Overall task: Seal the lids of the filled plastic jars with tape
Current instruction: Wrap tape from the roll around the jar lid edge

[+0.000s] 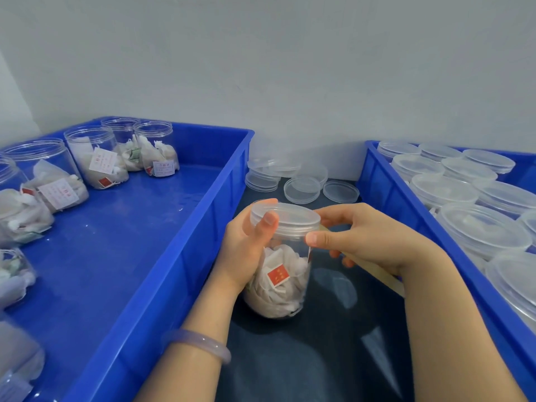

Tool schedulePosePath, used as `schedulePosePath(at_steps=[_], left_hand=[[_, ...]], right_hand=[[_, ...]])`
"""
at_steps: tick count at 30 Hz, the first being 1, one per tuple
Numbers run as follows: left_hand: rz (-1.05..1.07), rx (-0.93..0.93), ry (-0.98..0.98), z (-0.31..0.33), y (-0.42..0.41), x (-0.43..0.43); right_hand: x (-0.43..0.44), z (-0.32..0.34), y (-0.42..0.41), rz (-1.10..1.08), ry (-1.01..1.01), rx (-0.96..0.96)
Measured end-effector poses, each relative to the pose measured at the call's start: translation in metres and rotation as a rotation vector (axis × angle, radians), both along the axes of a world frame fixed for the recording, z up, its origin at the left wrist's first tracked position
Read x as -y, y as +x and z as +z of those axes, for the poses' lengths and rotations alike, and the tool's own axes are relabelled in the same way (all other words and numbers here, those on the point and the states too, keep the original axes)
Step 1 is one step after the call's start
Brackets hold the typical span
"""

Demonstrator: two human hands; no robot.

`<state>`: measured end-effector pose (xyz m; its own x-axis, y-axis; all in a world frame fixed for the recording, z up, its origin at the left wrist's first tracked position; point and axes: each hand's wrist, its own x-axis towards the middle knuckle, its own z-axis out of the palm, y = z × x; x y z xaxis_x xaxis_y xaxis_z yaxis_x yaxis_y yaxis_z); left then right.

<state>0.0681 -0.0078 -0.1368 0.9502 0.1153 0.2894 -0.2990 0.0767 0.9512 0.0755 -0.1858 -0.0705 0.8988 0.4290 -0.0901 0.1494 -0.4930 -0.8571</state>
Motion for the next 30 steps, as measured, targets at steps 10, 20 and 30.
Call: schedulePosePath(at_steps=[10, 20, 30], left_hand=[[0.22, -0.04, 0.304, 0.012, -0.006, 0.007], [0.302, -0.013, 0.121, 0.003, 0.0, 0.004], [0.147, -0.012, 0.055, -0.001, 0.002, 0.001]], right_hand=[[-0.005, -0.003, 0.004, -0.133, -0.069, 0.081], [-0.012, 0.01, -0.004, 0.017, -0.207, 0.116], [-0.005, 0.0, 0.006, -0.05, -0.067, 0.096]])
